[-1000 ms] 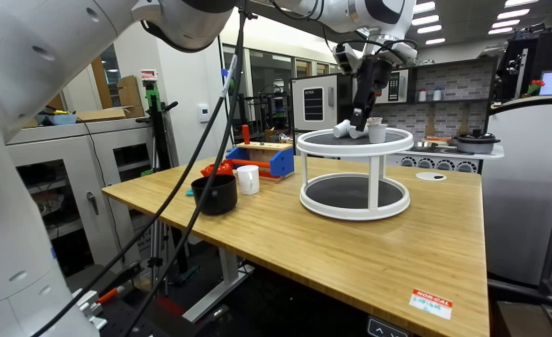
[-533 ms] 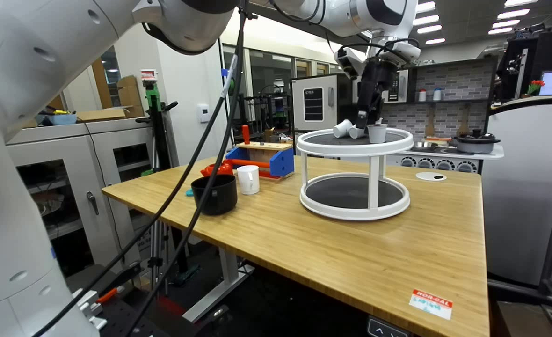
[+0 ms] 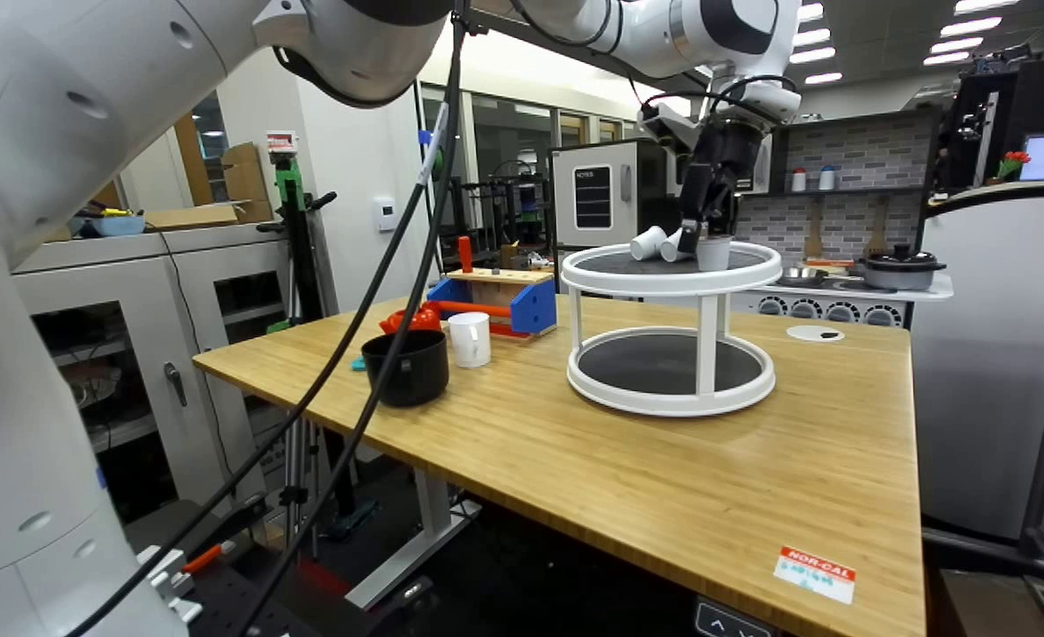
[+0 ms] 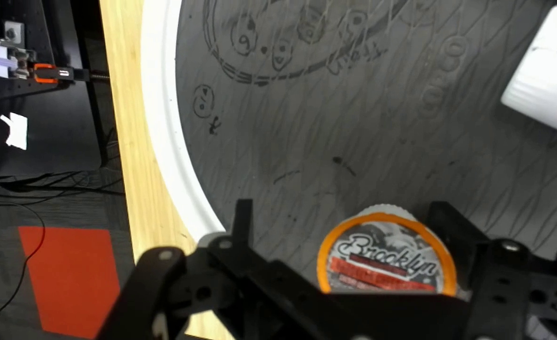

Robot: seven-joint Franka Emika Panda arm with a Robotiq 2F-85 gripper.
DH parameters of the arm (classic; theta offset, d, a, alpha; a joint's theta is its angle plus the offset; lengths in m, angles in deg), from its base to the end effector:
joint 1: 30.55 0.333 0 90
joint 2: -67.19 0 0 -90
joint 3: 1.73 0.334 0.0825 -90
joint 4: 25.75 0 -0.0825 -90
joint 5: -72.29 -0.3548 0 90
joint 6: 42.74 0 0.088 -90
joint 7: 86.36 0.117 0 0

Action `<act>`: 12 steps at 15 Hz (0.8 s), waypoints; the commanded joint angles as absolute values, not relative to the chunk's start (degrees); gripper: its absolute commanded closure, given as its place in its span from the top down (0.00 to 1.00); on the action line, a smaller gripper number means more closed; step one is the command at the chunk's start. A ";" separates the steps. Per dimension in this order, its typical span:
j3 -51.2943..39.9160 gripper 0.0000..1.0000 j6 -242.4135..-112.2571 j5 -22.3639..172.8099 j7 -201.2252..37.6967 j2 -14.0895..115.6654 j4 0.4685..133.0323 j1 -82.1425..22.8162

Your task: Put one of the cups atop the stand in the mug and another in the bowl, then place the marker in the kettle on the table

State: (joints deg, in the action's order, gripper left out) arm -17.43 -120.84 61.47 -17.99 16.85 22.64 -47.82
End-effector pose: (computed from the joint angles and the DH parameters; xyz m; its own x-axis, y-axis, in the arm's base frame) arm 0.6496 -0.2975 0.3792 -0.1456 -0.9841 -0.1013 -0.9424 0.1068 0.3169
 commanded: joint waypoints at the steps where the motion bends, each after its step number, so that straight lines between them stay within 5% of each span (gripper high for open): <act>1: -17.64 0.63 -121.24 61.28 -16.23 17.10 22.83 -47.61; 6: -17.41 0.28 -120.91 61.03 -16.10 17.15 22.62 -47.72; 12: -17.36 0.23 -121.39 61.32 -16.65 17.69 23.13 -47.23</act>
State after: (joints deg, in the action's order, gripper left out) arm -17.40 -120.83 61.42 -17.00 17.00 22.49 -47.62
